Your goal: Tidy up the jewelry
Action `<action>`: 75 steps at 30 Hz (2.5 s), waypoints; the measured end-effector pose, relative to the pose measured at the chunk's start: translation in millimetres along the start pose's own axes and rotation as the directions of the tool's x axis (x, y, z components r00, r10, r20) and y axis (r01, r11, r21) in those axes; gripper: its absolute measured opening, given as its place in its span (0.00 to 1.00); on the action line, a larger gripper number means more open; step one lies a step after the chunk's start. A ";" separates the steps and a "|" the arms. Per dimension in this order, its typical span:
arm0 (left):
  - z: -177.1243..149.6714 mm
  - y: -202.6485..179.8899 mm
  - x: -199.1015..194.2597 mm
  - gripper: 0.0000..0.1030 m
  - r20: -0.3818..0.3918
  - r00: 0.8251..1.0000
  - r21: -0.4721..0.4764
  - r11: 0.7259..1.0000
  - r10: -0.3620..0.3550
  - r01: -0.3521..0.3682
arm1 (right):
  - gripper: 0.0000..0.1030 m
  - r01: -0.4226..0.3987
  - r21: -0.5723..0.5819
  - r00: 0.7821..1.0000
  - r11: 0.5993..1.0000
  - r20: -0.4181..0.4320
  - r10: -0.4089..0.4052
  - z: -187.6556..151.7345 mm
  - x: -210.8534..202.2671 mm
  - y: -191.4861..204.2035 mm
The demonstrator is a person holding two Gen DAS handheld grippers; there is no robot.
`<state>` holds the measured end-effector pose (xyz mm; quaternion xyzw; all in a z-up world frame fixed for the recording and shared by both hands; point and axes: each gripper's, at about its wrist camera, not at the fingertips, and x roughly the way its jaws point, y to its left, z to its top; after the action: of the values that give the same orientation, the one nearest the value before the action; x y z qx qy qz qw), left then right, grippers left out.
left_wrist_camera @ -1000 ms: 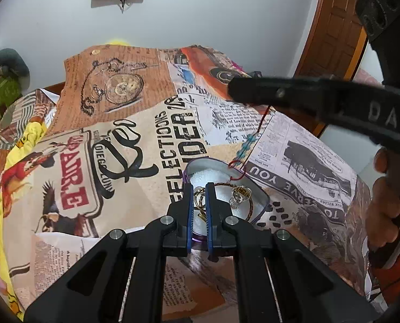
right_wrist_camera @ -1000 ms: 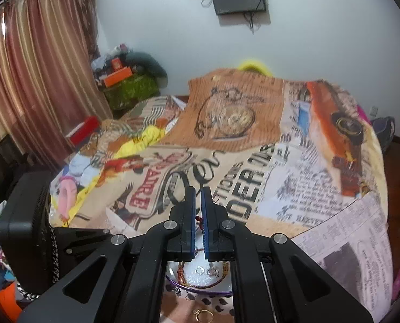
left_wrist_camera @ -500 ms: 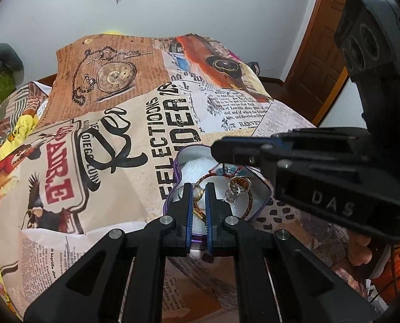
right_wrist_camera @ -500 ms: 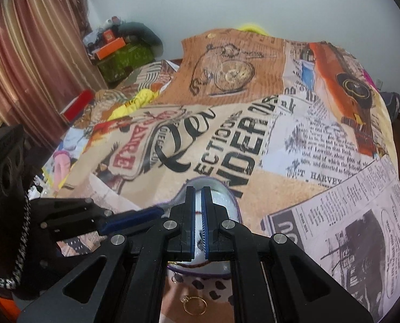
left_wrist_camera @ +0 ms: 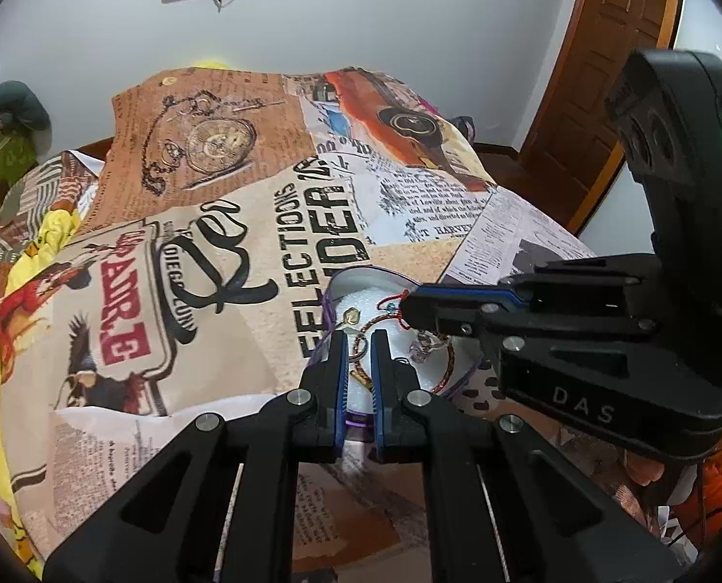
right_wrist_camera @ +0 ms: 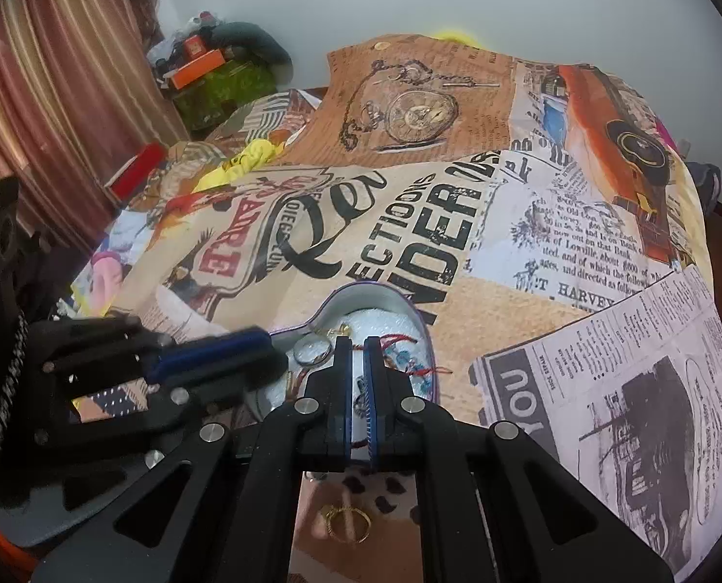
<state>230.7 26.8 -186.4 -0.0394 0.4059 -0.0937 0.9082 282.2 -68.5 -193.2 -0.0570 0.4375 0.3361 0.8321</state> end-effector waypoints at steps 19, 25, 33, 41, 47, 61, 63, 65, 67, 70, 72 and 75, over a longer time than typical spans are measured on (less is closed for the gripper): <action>-3.0 -1.8 -59.2 0.28 0.081 0.995 0.008 0.998 0.058 -0.059 | 0.40 0.108 -0.076 0.990 0.991 0.095 -0.101 -8.2 -51.3 29.9; -7.3 -9.7 -74.8 0.36 0.097 0.993 0.022 0.998 0.059 -0.062 | 0.40 0.122 -0.061 0.986 0.991 0.119 -0.114 -15.2 -67.7 31.2; -20.6 -13.1 -81.3 0.38 0.080 0.995 0.017 0.998 0.053 -0.054 | 0.40 0.137 -0.045 0.985 0.990 0.109 -0.132 -27.4 -74.1 31.0; -38.4 -6.2 -66.5 0.38 0.011 0.998 0.008 0.998 0.054 -0.054 | 0.40 0.136 0.000 0.990 0.991 0.029 -0.136 -53.2 -59.5 20.7; -50.6 0.2 -49.8 0.38 -0.044 0.998 -0.017 0.999 0.050 -0.051 | 0.40 0.131 0.020 0.991 0.991 -0.035 -0.130 -65.1 -40.6 14.2; -58.0 7.8 -20.1 0.38 -0.097 0.995 -0.036 0.999 0.028 -0.032 | 0.33 0.109 0.004 0.991 0.994 -0.082 -0.108 -70.7 -17.4 18.3; -57.9 4.8 -16.8 0.38 -0.100 0.995 -0.031 0.999 0.016 -0.019 | 0.21 0.109 -0.001 0.991 0.994 -0.082 -0.109 -69.6 -16.2 17.6; -56.7 0.6 -13.8 0.38 -0.100 0.995 -0.023 1.000 0.009 -0.012 | 0.15 0.100 -0.010 0.991 0.995 -0.083 -0.101 -69.4 -15.5 17.3; -54.7 -1.9 -12.0 0.38 -0.097 0.995 -0.023 1.000 0.005 -0.007 | 0.09 0.091 -0.015 0.993 0.996 -0.078 -0.092 -69.4 -16.0 17.8; -50.7 -4.2 -6.3 0.38 -0.105 0.994 -0.037 0.999 -0.026 0.022 | 0.07 0.080 -0.012 0.994 0.997 -0.073 -0.081 -68.9 -16.2 16.2; -48.3 -7.5 -1.1 0.38 -0.111 0.993 -0.031 0.999 -0.029 0.025 | 0.07 0.071 -0.003 0.995 0.997 -0.066 -0.071 -68.7 -17.3 14.5; -47.1 -14.1 4.5 0.34 -0.114 0.993 -0.009 1.000 -0.023 0.023 | 0.07 0.075 -0.003 0.996 0.997 -0.053 -0.075 -68.8 -20.1 12.8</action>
<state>196.6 12.3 -219.0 -0.0421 0.4568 -0.1047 0.8824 219.1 -95.6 -217.3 -0.0827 0.4568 0.3032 0.8322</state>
